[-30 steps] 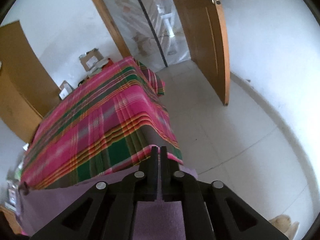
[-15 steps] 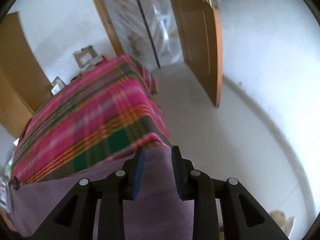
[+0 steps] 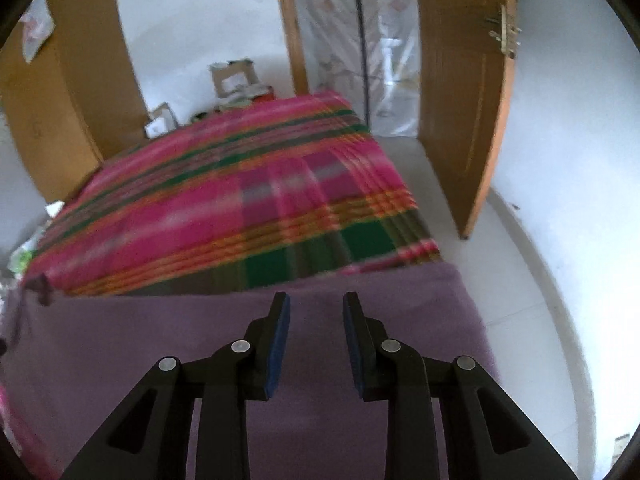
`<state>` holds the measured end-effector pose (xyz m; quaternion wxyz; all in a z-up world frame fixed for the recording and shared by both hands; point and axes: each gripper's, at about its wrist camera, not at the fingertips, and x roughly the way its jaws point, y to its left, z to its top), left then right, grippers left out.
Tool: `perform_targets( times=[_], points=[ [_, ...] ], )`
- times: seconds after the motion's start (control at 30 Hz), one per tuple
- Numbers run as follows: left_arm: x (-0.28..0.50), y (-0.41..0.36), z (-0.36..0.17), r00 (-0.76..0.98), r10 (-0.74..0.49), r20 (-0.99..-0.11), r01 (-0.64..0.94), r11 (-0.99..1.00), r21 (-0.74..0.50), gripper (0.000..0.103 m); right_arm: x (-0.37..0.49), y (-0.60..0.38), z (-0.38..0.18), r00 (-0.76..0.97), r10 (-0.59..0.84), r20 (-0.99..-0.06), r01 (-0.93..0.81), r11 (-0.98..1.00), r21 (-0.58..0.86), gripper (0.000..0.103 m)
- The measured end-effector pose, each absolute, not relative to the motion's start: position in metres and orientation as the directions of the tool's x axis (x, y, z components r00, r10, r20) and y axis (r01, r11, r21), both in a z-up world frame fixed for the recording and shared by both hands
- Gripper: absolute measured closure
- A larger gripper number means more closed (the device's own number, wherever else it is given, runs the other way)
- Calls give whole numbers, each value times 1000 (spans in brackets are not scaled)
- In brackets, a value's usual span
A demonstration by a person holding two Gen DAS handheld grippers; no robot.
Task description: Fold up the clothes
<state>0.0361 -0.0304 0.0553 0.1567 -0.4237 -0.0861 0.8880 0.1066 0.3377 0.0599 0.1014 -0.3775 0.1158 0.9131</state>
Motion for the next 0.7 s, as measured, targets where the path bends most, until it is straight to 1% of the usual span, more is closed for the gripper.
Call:
perform_targets(
  times=[0.13, 0.2, 0.27, 0.37, 0.43, 0.5, 0.57, 0.7],
  points=[
    [24, -66, 64, -624, 290, -725, -125, -954, -274, 93, 94, 304, 78, -714, -38, -699, -131, -974, 187, 75],
    [17, -77, 68, -628, 253, -736, -88, -963, -255, 93, 81, 284, 82, -707, -136, -694, -42, -971, 233, 74],
    [9, -84, 71, -622, 246, -744, -88, -965, -245, 93, 66, 261, 85, -682, -243, -690, 51, -957, 287, 74],
    [-5, -94, 75, -598, 249, -762, -87, -965, -247, 93, 42, 230, 88, -628, -353, -694, 162, -931, 327, 74],
    [-14, -97, 77, -593, 238, -770, -95, -969, -226, 93, 31, 212, 91, -601, -390, -698, 201, -919, 340, 74],
    [-21, -98, 76, -590, 235, -772, -107, -971, -213, 93, 17, 197, 92, -559, -458, -692, 251, -888, 385, 74],
    [-32, -105, 70, -576, 213, -789, -76, -975, -208, 93, 3, 181, 88, -493, -528, -691, 297, -849, 437, 74],
    [-49, -120, 56, -538, 214, -815, -35, -972, -232, 93, -13, 150, 70, -380, -592, -711, 336, -804, 490, 74]
  ],
)
